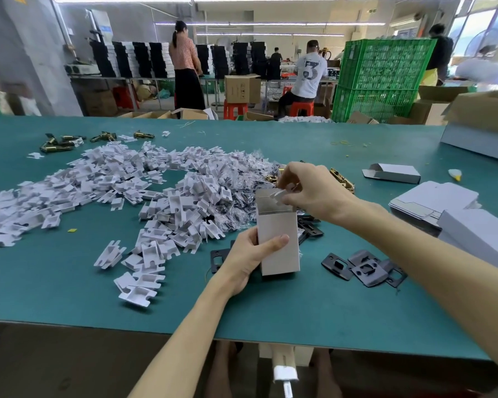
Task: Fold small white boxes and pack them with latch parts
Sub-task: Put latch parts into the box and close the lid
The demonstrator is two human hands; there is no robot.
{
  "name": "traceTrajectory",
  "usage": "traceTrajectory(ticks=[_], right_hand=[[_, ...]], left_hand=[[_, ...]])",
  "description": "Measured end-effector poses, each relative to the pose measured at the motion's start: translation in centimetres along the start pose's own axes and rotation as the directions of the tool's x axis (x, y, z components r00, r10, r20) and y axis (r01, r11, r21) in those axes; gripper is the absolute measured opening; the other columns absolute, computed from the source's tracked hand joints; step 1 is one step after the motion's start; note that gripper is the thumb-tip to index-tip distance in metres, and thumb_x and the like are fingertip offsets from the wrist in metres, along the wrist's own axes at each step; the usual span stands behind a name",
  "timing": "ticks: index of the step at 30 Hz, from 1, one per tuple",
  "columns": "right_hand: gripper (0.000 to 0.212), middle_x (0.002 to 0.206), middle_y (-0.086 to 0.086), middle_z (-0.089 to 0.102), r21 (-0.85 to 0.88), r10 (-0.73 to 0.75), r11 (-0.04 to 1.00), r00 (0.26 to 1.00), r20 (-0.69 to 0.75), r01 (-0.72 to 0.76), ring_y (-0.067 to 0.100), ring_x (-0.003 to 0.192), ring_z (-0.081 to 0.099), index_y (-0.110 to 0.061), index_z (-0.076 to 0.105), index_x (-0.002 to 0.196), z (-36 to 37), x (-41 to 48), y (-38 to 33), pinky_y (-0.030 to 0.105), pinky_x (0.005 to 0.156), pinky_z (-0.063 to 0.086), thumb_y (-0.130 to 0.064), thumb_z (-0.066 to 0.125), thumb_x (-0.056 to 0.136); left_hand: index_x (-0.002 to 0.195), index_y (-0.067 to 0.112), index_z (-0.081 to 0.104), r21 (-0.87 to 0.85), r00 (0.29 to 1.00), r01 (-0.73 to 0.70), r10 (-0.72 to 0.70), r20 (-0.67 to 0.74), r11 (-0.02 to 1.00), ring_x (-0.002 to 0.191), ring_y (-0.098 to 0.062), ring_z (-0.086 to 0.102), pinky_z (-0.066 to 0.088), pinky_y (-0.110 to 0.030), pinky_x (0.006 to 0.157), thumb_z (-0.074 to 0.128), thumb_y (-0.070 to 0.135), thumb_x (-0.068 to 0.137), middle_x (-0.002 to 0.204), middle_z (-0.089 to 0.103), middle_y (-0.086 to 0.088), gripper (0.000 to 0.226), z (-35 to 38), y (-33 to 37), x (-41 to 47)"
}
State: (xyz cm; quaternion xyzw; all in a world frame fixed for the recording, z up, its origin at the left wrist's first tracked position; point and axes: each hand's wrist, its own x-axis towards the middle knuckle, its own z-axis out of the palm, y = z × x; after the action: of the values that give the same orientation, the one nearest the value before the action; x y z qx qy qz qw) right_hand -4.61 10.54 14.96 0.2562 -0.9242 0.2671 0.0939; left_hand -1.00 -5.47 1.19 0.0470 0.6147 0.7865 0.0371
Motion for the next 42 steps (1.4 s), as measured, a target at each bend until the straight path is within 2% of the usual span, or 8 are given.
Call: traceTrajectory(ticks=[3,6,14,21,28,34,38,42], right_hand=[[0.014,0.096,-0.001,0.070,-0.085,-0.047,0.995,0.995,0.088,0.054,0.016,0.091,0.066,-0.018,0.074,0.099,-0.2,0.0,-0.2,0.028,0.084,0.053,-0.005,0.072,0.092],[0.028,0.103,-0.005,0.074,-0.287,-0.054,0.953,0.984,0.168,0.102,0.020,0.106,0.061,-0.025,0.072,0.101,0.5,0.2,-0.4,0.036,0.101,0.039,0.001,0.062,0.095],[0.019,0.095,-0.008,0.061,-0.412,-0.146,0.887,0.973,0.176,0.208,0.021,0.097,0.047,-0.029,0.051,0.109,0.9,0.5,-0.3,0.033,0.077,0.013,-0.013,0.058,0.100],[0.018,0.105,-0.010,0.054,-0.364,-0.162,0.908,0.974,0.156,0.209,0.025,0.097,0.044,-0.032,0.063,0.103,0.2,0.7,-0.3,0.036,0.090,0.031,-0.020,0.073,0.093],[0.018,0.090,-0.018,0.061,-0.386,-0.165,0.897,0.973,0.163,0.216,0.012,0.097,0.052,-0.033,0.066,0.092,-0.4,0.4,-0.5,0.034,0.078,0.016,-0.022,0.079,0.086],[0.020,0.085,-0.017,0.070,-0.372,-0.036,0.922,0.981,0.192,0.107,0.021,0.105,0.056,-0.035,0.065,0.080,-1.3,0.8,-0.2,0.043,0.102,0.035,-0.022,0.073,0.094],[0.017,0.084,-0.013,0.072,-0.275,-0.042,0.958,0.985,0.167,0.088,0.020,0.097,0.067,-0.030,0.073,0.083,-2.3,1.0,-1.4,0.040,0.103,0.041,-0.014,0.074,0.090],[0.014,0.095,0.004,0.075,-0.208,-0.004,0.977,0.985,0.171,0.040,0.028,0.094,0.070,-0.019,0.078,0.092,-2.5,1.7,-2.8,0.045,0.093,0.056,-0.007,0.072,0.090]], left_hand=[[0.121,0.008,0.070,0.003,1.000,0.002,-0.002,0.004,1.000,0.105,-0.026,0.075,0.061,-0.034,0.082,0.087,0.027,0.077,0.114,0.078,-0.011,0.051,0.0,0.0,0.0],[0.122,0.008,0.071,-0.010,1.000,-0.004,0.004,0.015,1.000,0.103,-0.024,0.075,0.060,-0.033,0.080,0.086,0.025,0.077,0.114,0.078,-0.012,0.050,0.1,0.0,-0.2],[0.124,0.008,0.070,-0.013,0.999,-0.013,0.014,0.039,1.000,0.103,-0.024,0.074,0.060,-0.032,0.081,0.085,0.017,0.084,0.116,0.077,-0.013,0.044,0.0,0.0,-0.3],[0.124,0.007,0.070,-0.012,0.999,-0.011,0.011,0.049,1.000,0.101,-0.023,0.074,0.060,-0.033,0.081,0.086,0.021,0.076,0.116,0.077,-0.013,0.052,0.2,0.1,-0.4],[0.124,0.006,0.070,-0.016,0.999,-0.011,0.012,0.048,1.000,0.101,-0.021,0.074,0.059,-0.031,0.080,0.086,0.023,0.075,0.115,0.077,-0.013,0.054,0.1,0.0,-0.3],[0.122,0.008,0.071,-0.023,0.998,-0.001,0.003,0.063,1.000,0.100,-0.019,0.074,0.059,-0.029,0.080,0.086,0.022,0.077,0.115,0.078,-0.011,0.050,0.1,0.3,-0.4],[0.119,0.013,0.074,-0.103,0.990,0.073,-0.059,0.127,0.992,0.105,-0.024,0.074,0.061,-0.033,0.081,0.083,0.024,0.086,0.118,0.076,-0.013,0.036,-0.2,0.8,-0.5],[0.143,0.008,0.057,-0.136,0.931,0.193,-0.138,0.337,0.972,0.124,-0.033,0.065,0.054,-0.046,0.103,0.071,0.035,0.097,0.137,0.066,-0.021,0.055,-0.8,0.9,-0.5]])
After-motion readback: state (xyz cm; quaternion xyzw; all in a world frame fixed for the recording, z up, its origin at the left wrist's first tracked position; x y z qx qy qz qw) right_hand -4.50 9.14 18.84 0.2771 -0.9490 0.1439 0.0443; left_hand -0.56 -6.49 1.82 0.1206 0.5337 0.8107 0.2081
